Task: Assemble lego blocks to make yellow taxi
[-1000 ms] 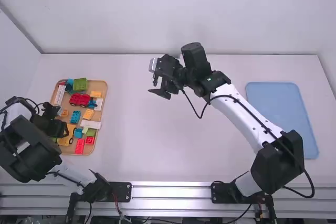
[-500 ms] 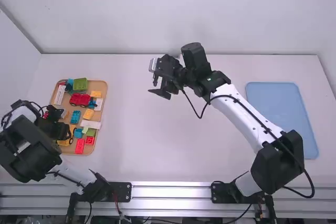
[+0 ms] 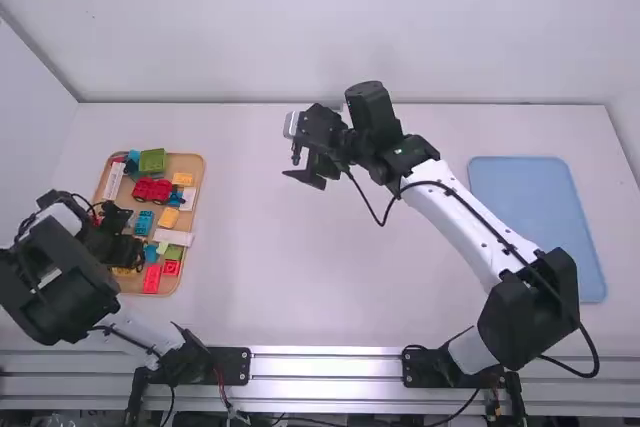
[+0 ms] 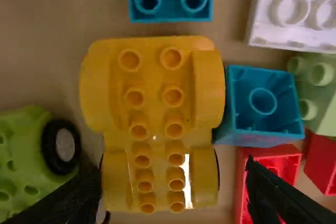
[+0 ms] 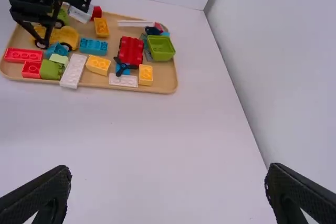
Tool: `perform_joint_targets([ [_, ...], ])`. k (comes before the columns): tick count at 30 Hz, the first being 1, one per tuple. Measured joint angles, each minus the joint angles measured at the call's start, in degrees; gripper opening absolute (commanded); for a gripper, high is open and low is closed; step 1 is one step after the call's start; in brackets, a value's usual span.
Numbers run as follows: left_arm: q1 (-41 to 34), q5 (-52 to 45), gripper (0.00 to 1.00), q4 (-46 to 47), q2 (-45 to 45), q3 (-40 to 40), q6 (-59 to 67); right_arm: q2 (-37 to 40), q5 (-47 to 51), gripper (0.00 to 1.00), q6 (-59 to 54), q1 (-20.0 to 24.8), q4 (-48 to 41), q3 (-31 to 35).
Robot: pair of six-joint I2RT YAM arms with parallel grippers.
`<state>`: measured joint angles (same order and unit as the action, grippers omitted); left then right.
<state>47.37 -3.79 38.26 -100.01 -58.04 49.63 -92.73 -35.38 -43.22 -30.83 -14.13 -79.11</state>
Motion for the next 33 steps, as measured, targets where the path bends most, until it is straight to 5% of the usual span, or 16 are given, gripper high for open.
perform_joint_targets([
  [9,-0.39,5.46,0.75,-4.0,-0.02,2.62,-3.87,0.02,-0.04,0.98,-0.24,0.85,-0.13,0.0],
  [29,-0.33,3.26,0.73,-6.54,0.0,4.26,-3.3,0.02,-0.02,0.98,-0.2,1.16,-0.13,0.0],
  [33,-0.33,4.48,0.67,-9.75,-0.02,6.64,-4.74,0.0,-0.02,0.98,-0.28,1.16,0.11,0.0],
])
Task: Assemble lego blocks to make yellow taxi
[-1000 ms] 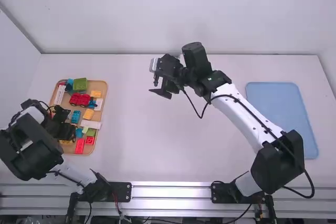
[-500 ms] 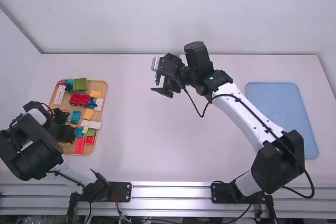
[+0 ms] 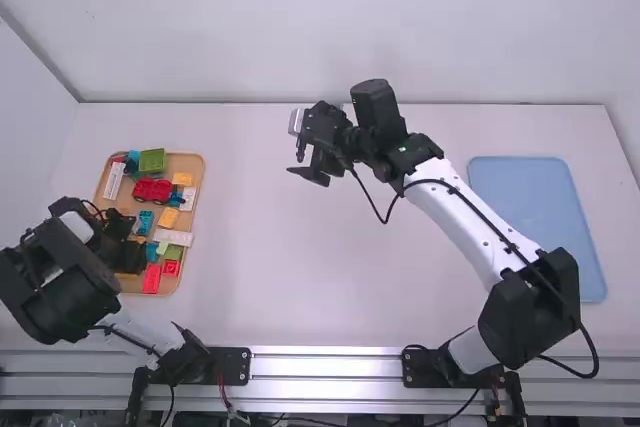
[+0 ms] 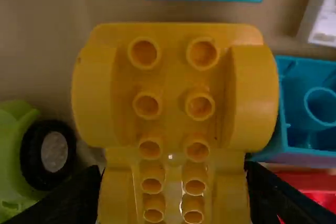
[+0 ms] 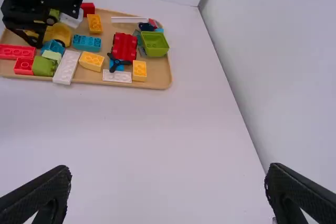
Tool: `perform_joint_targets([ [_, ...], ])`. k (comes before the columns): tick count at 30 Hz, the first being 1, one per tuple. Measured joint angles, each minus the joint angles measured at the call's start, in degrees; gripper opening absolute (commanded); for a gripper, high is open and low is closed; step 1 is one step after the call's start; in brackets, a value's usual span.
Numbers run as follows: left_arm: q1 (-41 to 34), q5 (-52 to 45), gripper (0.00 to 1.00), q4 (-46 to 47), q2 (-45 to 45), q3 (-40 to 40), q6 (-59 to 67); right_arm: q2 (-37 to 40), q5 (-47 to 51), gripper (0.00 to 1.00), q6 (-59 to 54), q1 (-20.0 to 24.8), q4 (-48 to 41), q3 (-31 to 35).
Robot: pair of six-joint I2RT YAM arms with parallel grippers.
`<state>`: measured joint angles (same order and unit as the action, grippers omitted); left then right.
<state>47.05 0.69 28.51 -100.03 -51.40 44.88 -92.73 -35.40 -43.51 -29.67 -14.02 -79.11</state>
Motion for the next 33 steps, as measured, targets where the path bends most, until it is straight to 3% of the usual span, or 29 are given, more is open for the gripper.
perform_joint_targets([
  [2,0.0,0.0,0.63,-0.04,0.0,0.04,-0.52,0.0,0.0,0.99,0.0,0.0,0.11,0.0],
  [6,0.0,0.17,0.4,0.35,0.15,-0.04,-1.53,0.0,-0.02,0.99,0.02,0.0,0.15,0.0],
  [10,-0.07,1.33,0.37,4.17,0.13,-1.57,-1.77,0.02,0.02,0.98,-0.02,0.0,0.17,0.0],
  [14,-0.52,3.1,0.34,12.74,0.11,-6.73,-5.86,0.02,0.46,0.99,0.0,0.0,0.44,0.0],
  [20,-4.57,0.7,0.04,23.26,0.13,-18.73,-10.62,0.0,1.05,0.99,-0.11,0.42,0.35,0.0],
  [21,-5.27,0.07,0.04,23.65,0.13,-19.3,-10.62,0.02,1.03,0.99,0.0,0.55,0.37,0.0],
  [28,-20.39,-2.56,0.02,19.06,0.17,-20.15,-11.17,0.02,-0.96,0.99,2.47,3.91,0.33,0.0],
  [33,-38.05,-0.79,0.04,15.06,0.17,-18.14,-10.58,0.02,-4.13,0.99,3.45,7.19,0.11,0.0],
])
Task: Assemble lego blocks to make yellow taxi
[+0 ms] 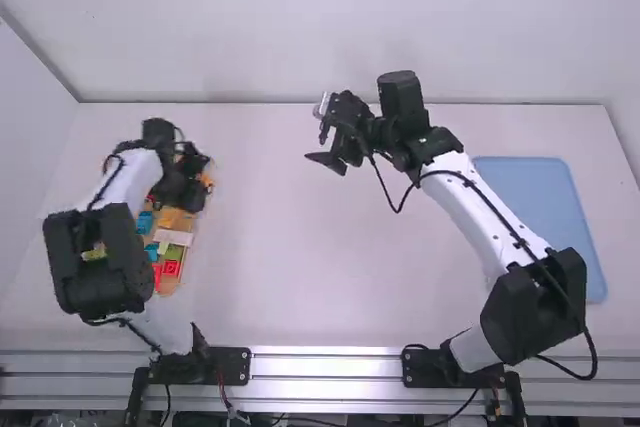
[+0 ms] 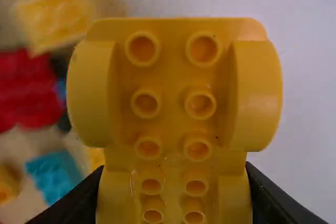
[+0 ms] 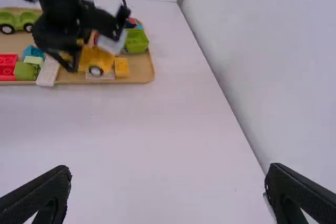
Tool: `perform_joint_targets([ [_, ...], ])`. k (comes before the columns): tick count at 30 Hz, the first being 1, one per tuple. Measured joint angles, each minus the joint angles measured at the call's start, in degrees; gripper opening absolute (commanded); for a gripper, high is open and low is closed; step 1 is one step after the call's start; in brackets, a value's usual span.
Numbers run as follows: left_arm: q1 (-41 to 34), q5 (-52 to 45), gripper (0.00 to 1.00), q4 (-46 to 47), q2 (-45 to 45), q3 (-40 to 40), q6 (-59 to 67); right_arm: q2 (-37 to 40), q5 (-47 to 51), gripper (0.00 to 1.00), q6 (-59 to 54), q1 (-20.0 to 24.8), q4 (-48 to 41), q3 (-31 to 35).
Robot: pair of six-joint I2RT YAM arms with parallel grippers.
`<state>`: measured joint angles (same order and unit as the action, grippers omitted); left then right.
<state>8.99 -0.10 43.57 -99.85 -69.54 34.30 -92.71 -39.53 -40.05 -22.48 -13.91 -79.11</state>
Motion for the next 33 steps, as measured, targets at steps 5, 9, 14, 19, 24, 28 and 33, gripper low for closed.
perform_joint_targets([
  [5,-16.28,0.09,0.1,-1.97,0.0,2.78,7.82,0.0,-2.54,0.98,0.79,2.89,-0.66,0.0],
  [9,-28.13,-0.31,0.13,-8.39,0.0,6.73,15.06,-0.02,-5.7,0.99,0.9,5.46,-2.1,0.0],
  [14,-36.35,-0.39,0.13,-15.67,0.0,11.15,18.47,0.0,-9.44,0.98,0.96,8.57,-4.0,0.0],
  [19,-39.1,-4.59,0.14,-20.41,0.02,13.64,21.55,-0.02,-13.68,0.98,0.94,12.39,-5.68,0.0],
  [24,-39.12,-7.61,0.06,-22.38,0.0,13.68,22.6,0.0,-17.62,0.98,-0.92,14.19,-8.52,0.0],
  [28,-39.12,-8.22,0.02,-23.19,-0.46,13.46,22.29,0.0,-18.91,0.99,-2.12,13.81,-9.27,0.0],
  [33,-39.23,-8.48,0.1,-17.38,-4.0,11.08,21.46,0.0,-19.3,0.99,-2.91,12.87,-9.22,0.0],
])
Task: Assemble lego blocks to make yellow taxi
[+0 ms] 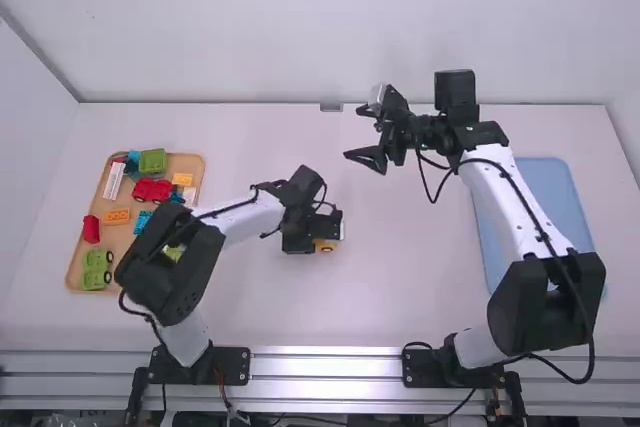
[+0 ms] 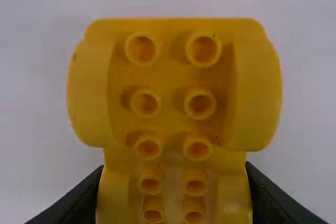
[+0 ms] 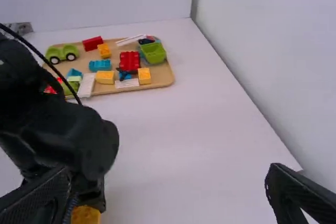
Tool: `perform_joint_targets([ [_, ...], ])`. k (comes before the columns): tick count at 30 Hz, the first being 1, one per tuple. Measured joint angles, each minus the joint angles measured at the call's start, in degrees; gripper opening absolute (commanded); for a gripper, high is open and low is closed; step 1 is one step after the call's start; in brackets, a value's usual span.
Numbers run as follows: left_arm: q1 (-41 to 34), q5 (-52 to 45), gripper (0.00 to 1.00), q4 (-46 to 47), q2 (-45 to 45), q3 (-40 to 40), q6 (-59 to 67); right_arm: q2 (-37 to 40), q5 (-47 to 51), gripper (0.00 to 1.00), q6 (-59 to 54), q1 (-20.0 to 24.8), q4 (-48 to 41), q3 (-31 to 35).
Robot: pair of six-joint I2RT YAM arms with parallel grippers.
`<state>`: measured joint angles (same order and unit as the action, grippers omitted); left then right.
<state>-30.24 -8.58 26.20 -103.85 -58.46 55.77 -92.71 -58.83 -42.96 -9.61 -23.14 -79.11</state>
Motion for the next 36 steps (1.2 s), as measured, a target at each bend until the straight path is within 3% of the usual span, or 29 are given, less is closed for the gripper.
perform_joint_targets([
  [7,-0.04,0.04,0.14,3.13,-5.11,-5.38,-0.9,-0.02,-0.46,0.98,-0.9,-0.2,-0.22,0.0],
  [8,-0.04,0.07,0.22,3.52,-5.7,-5.75,-0.87,-0.02,-0.44,0.98,-0.87,-0.2,-0.44,0.0],
  [10,-0.04,0.2,0.55,4.24,-6.25,-5.84,-0.83,-0.02,-0.42,0.98,-0.92,-0.2,-0.68,0.0],
  [12,-0.04,0.22,0.99,3.87,-6.25,-5.84,-0.81,0.0,-0.55,0.99,-0.96,-0.2,-0.68,0.0],
  [18,-0.04,0.24,0.99,5.2,-6.27,-6.1,-1.27,-0.02,-0.59,0.98,-0.76,-1.46,-0.02,0.0],
  [26,1.77,0.02,0.99,16.17,-1.9,-12.0,-1.27,-0.02,-0.85,0.99,-0.68,-5.27,3.37,0.0],
  [31,8.9,0.85,0.99,16.52,6.51,-12.31,-4.2,0.0,-0.79,0.99,1.68,-7.87,6.78,0.0],
  [36,23.37,-1.51,0.99,13.68,13.73,-9.73,-10.86,0.0,-0.79,0.98,2.91,-10.32,8.57,0.0],
])
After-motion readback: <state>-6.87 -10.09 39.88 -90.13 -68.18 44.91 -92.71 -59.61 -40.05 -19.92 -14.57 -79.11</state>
